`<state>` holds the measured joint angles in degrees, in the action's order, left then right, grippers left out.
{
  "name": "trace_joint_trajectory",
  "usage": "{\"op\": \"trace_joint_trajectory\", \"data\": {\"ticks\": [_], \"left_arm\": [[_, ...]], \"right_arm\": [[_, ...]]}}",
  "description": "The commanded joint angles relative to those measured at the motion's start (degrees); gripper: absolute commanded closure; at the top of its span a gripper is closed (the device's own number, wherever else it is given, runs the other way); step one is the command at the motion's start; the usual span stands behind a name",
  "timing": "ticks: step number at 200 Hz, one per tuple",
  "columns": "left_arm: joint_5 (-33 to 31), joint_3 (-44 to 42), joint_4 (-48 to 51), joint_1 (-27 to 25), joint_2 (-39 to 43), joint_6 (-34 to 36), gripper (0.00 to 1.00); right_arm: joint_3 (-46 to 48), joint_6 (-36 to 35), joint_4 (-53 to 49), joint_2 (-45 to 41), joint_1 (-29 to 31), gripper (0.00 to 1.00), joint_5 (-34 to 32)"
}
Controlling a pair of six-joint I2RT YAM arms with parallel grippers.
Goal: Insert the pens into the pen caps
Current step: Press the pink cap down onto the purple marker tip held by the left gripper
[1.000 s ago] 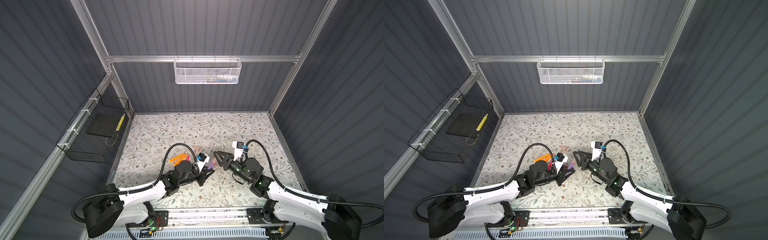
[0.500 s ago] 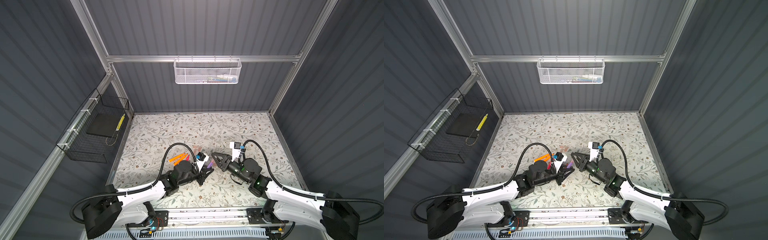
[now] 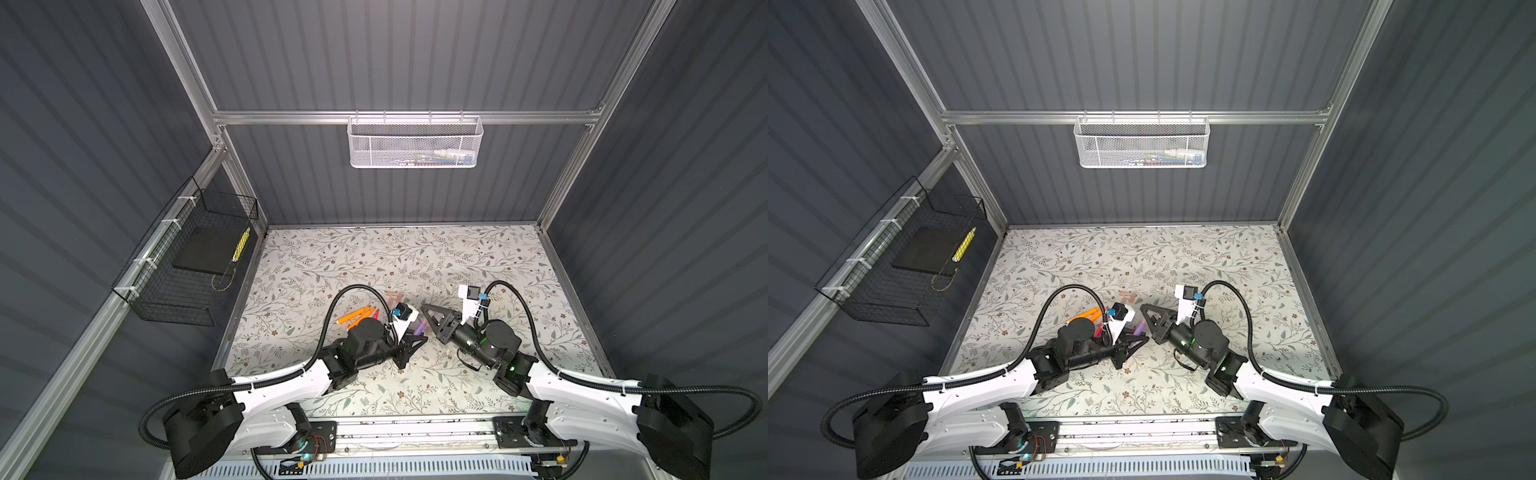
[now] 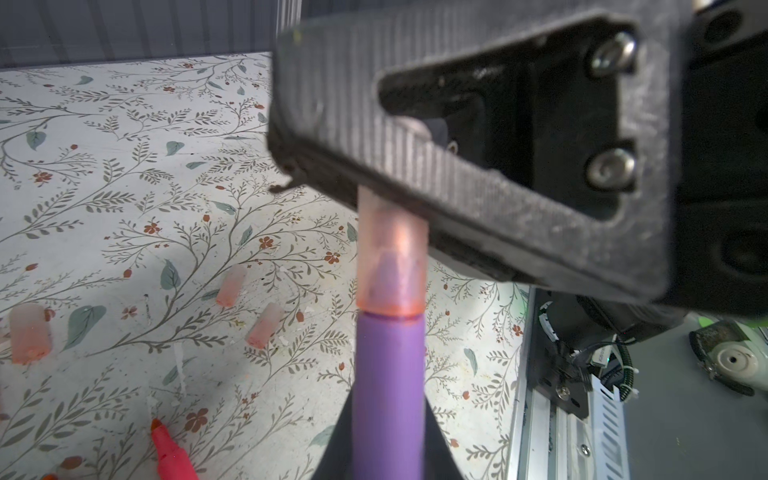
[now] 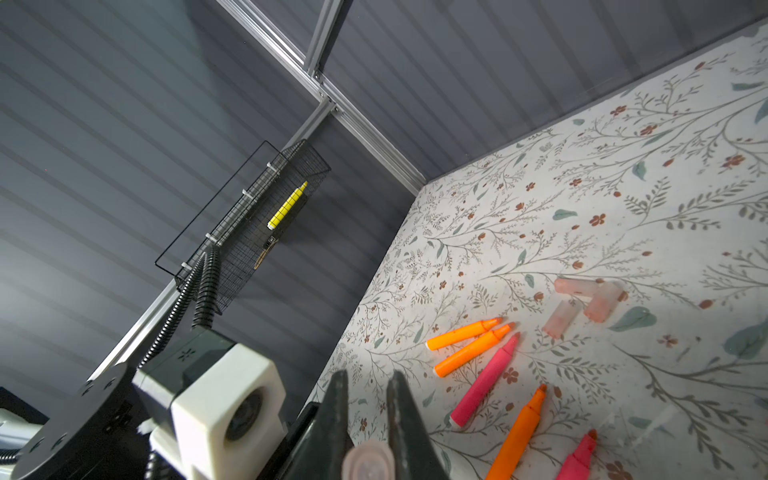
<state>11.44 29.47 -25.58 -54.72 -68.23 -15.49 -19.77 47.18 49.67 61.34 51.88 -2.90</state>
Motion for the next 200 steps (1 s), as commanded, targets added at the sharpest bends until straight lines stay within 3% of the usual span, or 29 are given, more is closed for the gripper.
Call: {"op": "trace_joint_trajectory", "data": {"ticks": [1, 53, 121, 147, 178, 200], "left_arm": [[-0.56, 6.48, -3.37, 6.78, -0.08, -4.23, 1.0], [-7.04, 16.14, 3.71, 8.27, -2.91, -0.27, 1.0], [-9.67, 20.72, 1.13, 10.6, -3.0, 3.79, 1.0], [-7.69, 21.5, 0.42, 12.97, -1.87, 1.93, 1.0], [2.29, 20.33, -4.39, 18.04, -2.5, -4.63, 1.0], [4.47, 19.41, -5.1, 19.85, -2.38, -6.27, 1.0]], "right_arm": [[3.09, -2.4, 0.99, 0.18, 3.74, 1.0, 2.56], [4.86, -5.08, 2.37, 2.35, 9.64, 1.0, -1.22], [5.43, -3.01, 10.11, 12.29, 14.68, 1.0, -1.92], [7.6, -1.35, 16.56, 15.88, 15.01, 1.0, -2.82], [9.06, -2.47, 25.1, 18.31, 15.14, 1.0, -0.5], [9.84, -3.72, 29.01, 18.91, 15.23, 1.0, 1.08]]}}
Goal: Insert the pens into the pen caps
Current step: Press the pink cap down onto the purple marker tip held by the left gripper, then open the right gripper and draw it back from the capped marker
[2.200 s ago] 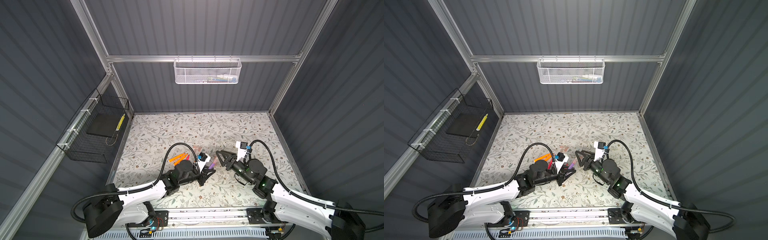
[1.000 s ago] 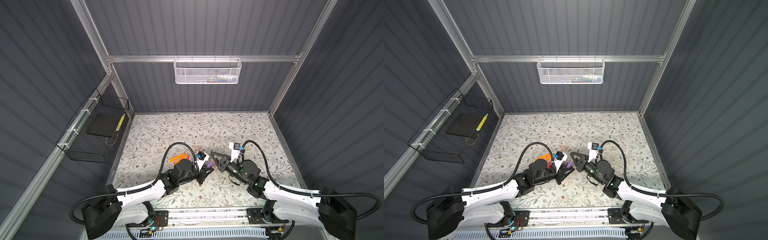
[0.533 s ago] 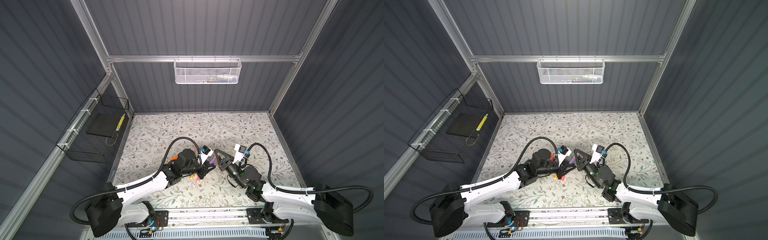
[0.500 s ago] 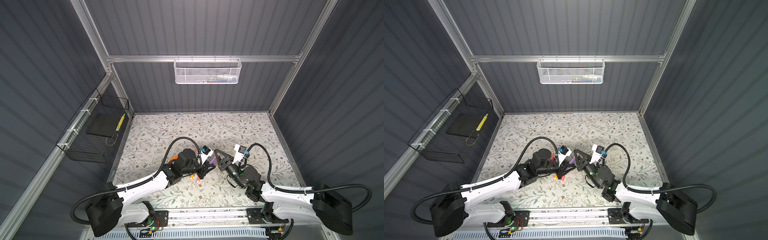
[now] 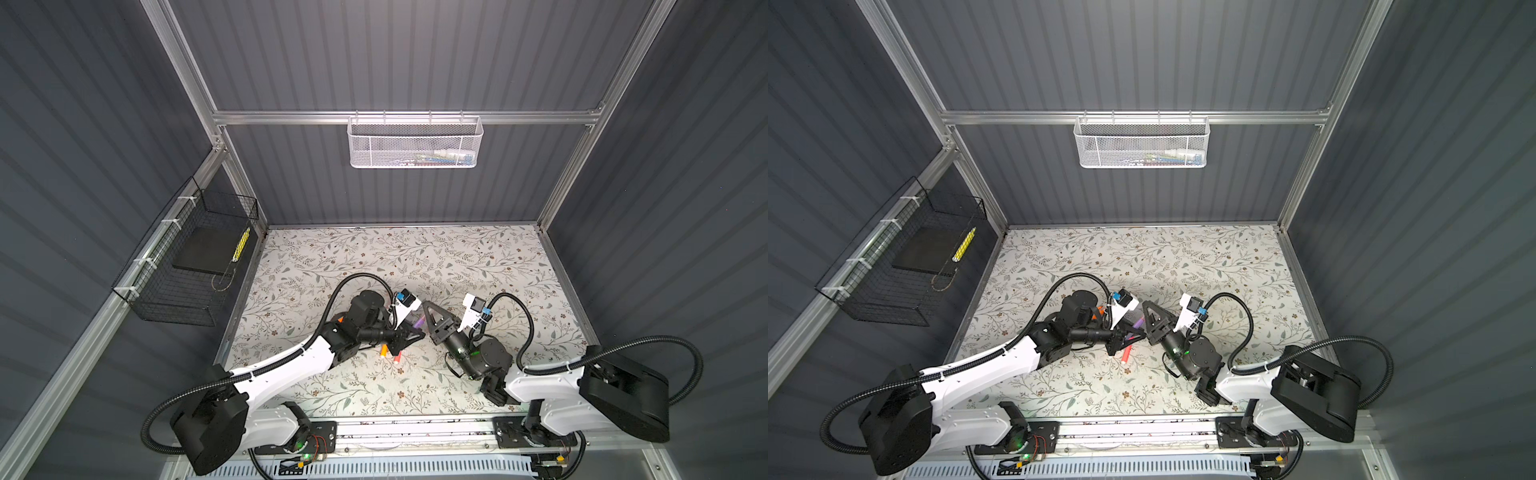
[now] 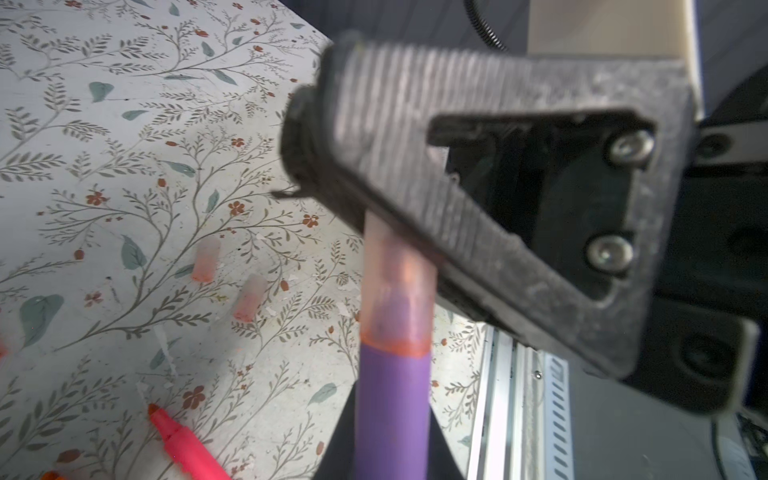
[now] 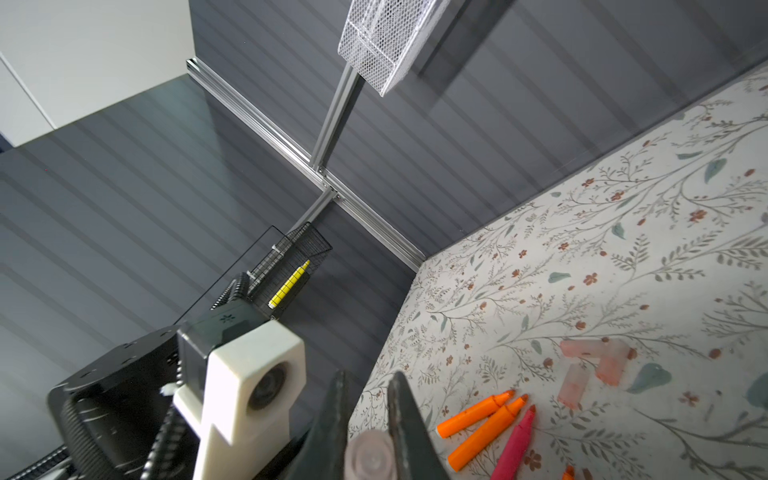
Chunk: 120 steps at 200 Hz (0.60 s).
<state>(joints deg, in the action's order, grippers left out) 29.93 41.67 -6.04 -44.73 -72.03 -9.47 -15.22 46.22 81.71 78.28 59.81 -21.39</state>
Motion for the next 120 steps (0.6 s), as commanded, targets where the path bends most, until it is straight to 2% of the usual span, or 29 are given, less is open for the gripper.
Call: {"op": "trace_joint_trajectory", "data": {"ticks": [1, 20, 36, 53, 62, 75, 82, 91, 100, 120], "left_arm": [[-13.98, 7.16, -24.59, 9.94, 1.48, -12.26, 1.0], [-14.36, 6.21, -24.17, 10.71, 2.79, -12.01, 1.0], [-14.37, 5.8, -22.47, 10.72, 3.99, -10.44, 1.0], [-15.67, 3.85, -20.85, 10.63, 5.7, -8.82, 1.0], [-17.19, 2.18, -19.66, 10.63, 6.85, -7.84, 1.0], [-19.98, 0.02, -16.72, 10.63, 8.29, -6.58, 1.0], [-22.42, -1.08, -14.66, 10.63, 9.15, -6.12, 1.0], [-26.22, -2.79, -12.31, 10.65, 10.49, -5.97, 1.0], [-30.26, -4.59, -10.05, 10.72, 12.12, -6.23, 1.0], [-40.35, -8.0, -4.19, 10.8, 15.18, -7.55, 1.0]], "right_arm": [[5.29, -2.82, -2.95, 1.97, 7.31, 1.0, 19.6], [5.05, -3.58, -3.14, 1.7, 7.51, 1.0, 19.61], [4.82, -2.95, -4.77, 0.62, 7.36, 1.0, 17.05], [2.61, -2.42, -14.58, -4.39, 7.25, 1.0, 14.03], [0.08, -1.51, -24.21, -8.14, 7.24, 0.84, 11.32], [-4.58, 0.72, -39.31, -13.55, 7.16, 0.4, 6.85], [-6.85, 2.23, -46.06, -17.04, 7.01, 0.25, 4.81], [-9.14, 3.29, -51.98, -20.28, 6.74, 0.16, 3.84], [-10.84, 3.61, -55.2, -23.03, 6.68, 0.11, 3.86], [-14.26, 3.67, -59.91, -27.31, 6.64, 0.08, 5.22]]}}
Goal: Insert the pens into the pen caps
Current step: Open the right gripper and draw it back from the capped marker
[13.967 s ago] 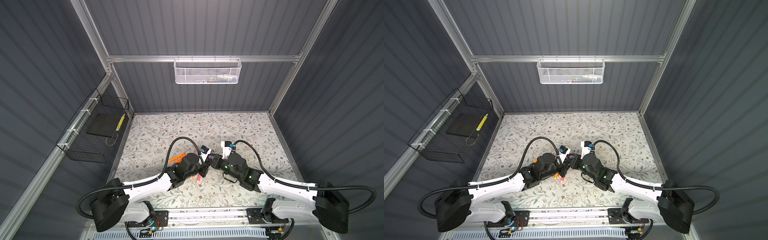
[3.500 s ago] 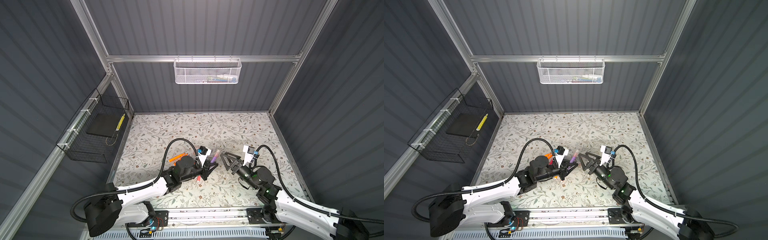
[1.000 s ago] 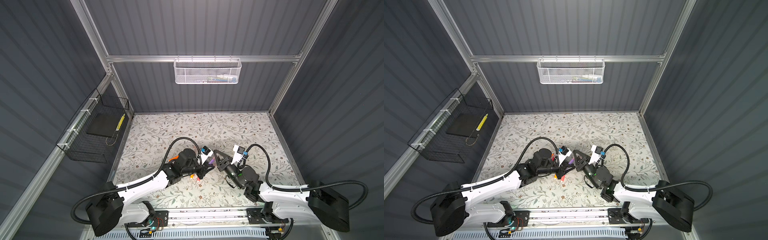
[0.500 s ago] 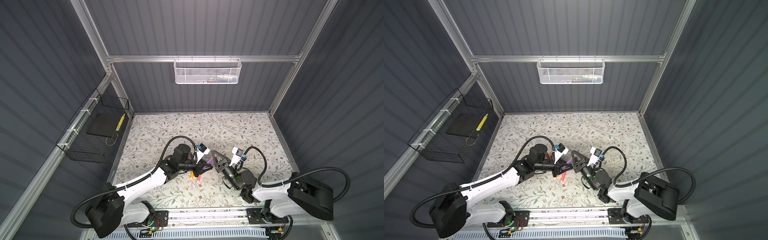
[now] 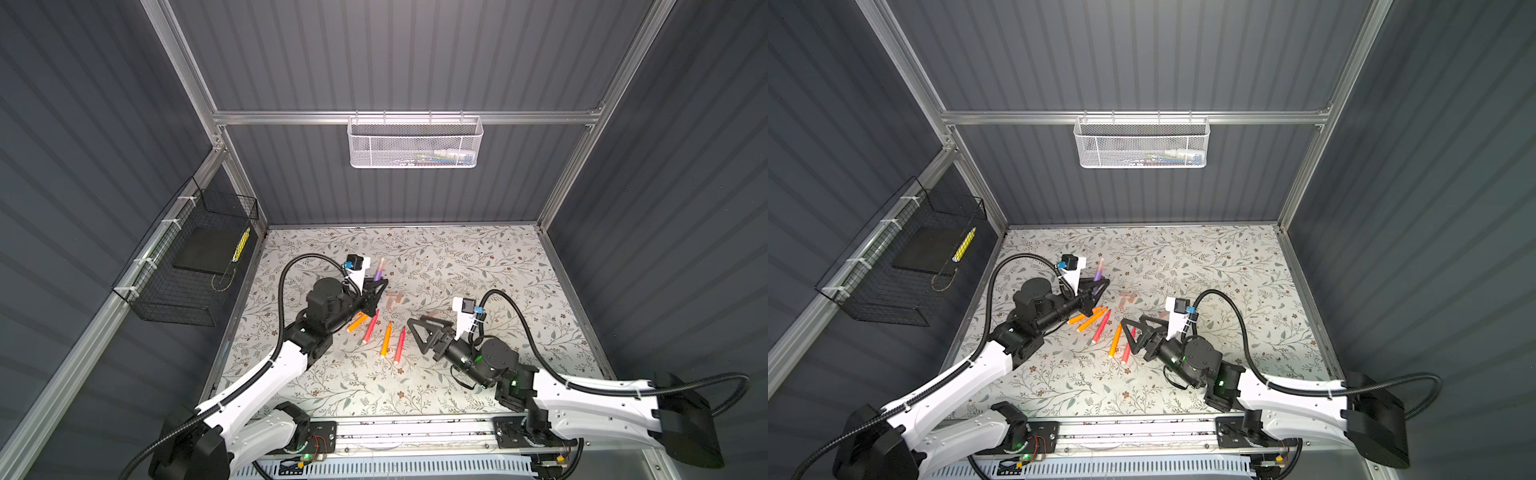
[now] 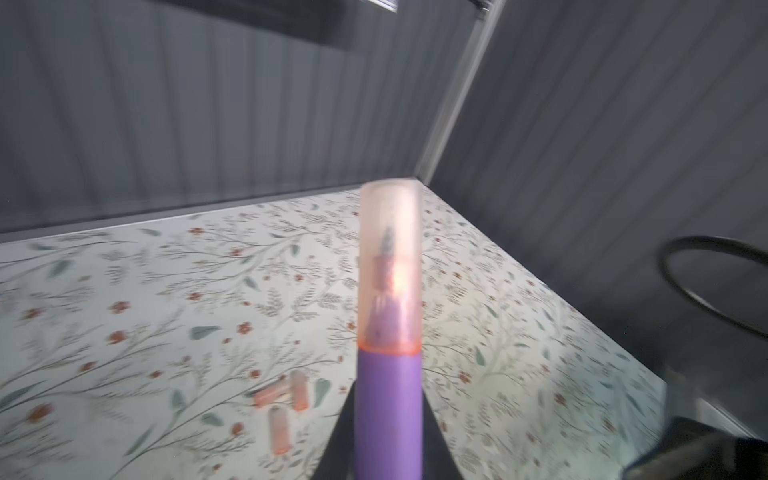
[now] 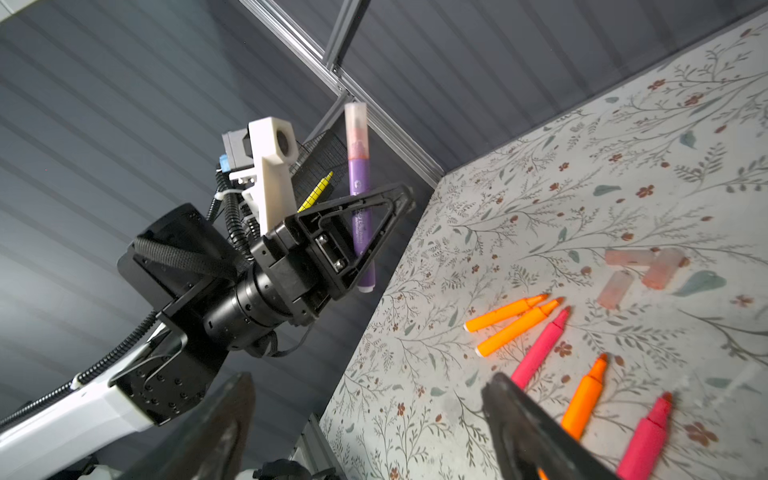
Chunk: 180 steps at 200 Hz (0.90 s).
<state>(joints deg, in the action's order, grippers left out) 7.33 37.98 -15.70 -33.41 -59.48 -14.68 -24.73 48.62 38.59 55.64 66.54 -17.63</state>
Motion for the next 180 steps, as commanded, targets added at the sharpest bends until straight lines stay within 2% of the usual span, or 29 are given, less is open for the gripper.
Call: {"op": "trace_joint_trajectory", "data": {"ticks": [1, 48, 67, 82, 101, 135, 161, 180], "left_arm": [[-18.39, -4.44, 5.71, -0.52, 2.72, -2.45, 1.0], [-31.87, -5.55, 16.05, -0.34, 2.57, -6.32, 1.0], [-35.36, -5.95, 17.58, -0.17, 2.19, -8.09, 1.0], [-37.01, -6.32, 17.81, 0.09, 2.22, -8.44, 1.0], [-37.1, -6.23, 17.99, 0.86, 1.37, -8.61, 1.0], [-36.26, -6.77, 17.2, 1.48, 0.22, -8.61, 1.0], [-34.13, -6.65, 16.78, 3.83, -1.85, -8.76, 1.0], [-30.98, -6.44, 16.08, 6.62, -3.93, -9.51, 1.0]], "right_arm": [[-5.0, 1.33, -17.01, -4.75, -0.14, 0.07, 1.46], [-12.08, -0.58, -23.12, -7.3, -0.1, 0.08, 6.49], [-8.62, 0.72, -17.56, -8.15, -1.45, 0.05, 7.37], [-5.18, 3.46, -10.53, -6.62, -4.4, 0.06, 12.8], [-6.67, 5.5, -13.54, -5.07, -6.94, 0.09, 16.46], [-8.08, 5.43, -13.95, -3.74, -6.95, 0.15, 18.06], [-9.28, 5.16, -15.19, -2.35, -6.72, 0.2, 18.06], [-12.61, 4.63, -23.88, -2.42, -6.71, 0.2, 16.03]]}}
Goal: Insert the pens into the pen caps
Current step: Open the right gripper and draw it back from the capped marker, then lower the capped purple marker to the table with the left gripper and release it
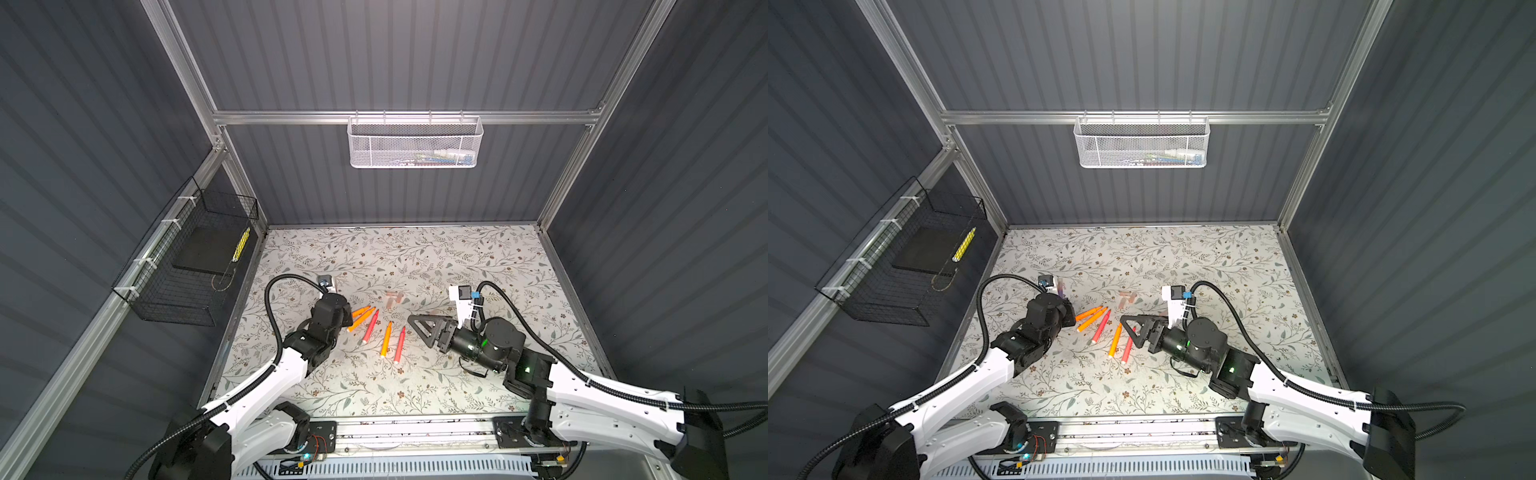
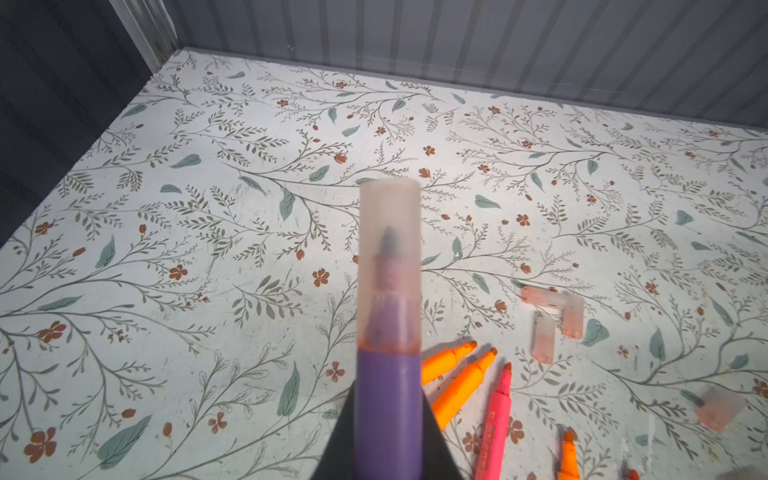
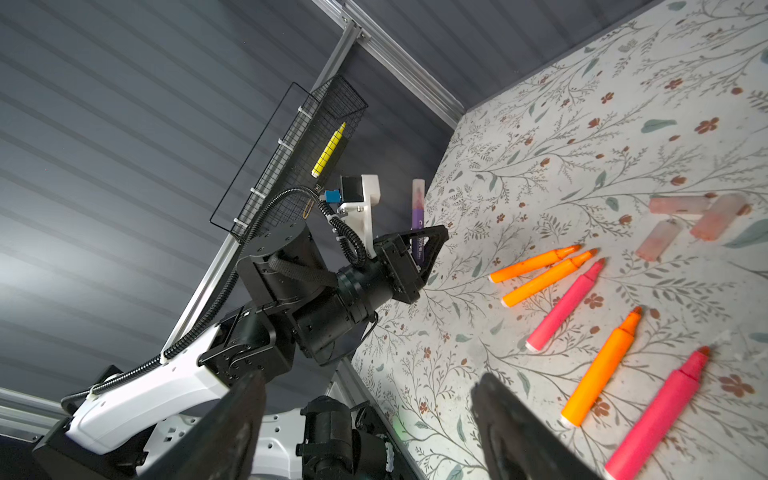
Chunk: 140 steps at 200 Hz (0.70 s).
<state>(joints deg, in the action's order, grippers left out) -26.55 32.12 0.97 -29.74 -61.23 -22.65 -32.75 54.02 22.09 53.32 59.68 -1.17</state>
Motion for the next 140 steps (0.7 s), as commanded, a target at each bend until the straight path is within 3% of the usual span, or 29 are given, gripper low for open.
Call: {"op": "trace_joint_trajectory", "data": {"ticks": [1, 52, 83, 112, 140], "left_arm": [[3.16, -0.57, -0.61, 3.07, -2.29, -1.52, 1.0], [8.12, 3.21, -0.75, 8.91, -11.61, -2.54, 1.0], [9.81, 5.98, -2.29, 11.31, -18.19, -2.38, 1.0], [11.13, 8.91, -3.67, 12.92, -25.04, -2.73, 1.0], [12.56, 11.87, -2.67, 14.56, -29.12, -3.75, 1.0]], "right_arm": [[-4.68, -0.89, -7.7, -0.17, 0.16, 0.2, -0.6], [3.06, -6.55, -4.66, -8.68, 0.17, 0.22, -6.51], [4.23, -6.65, -6.81, -12.1, 0.13, 0.17, -8.58], [-0.99, -3.02, -9.79, -7.75, 0.17, 0.16, -6.38], [-12.11, -0.13, -17.96, -1.15, 0.26, 0.15, -2.61]]}}
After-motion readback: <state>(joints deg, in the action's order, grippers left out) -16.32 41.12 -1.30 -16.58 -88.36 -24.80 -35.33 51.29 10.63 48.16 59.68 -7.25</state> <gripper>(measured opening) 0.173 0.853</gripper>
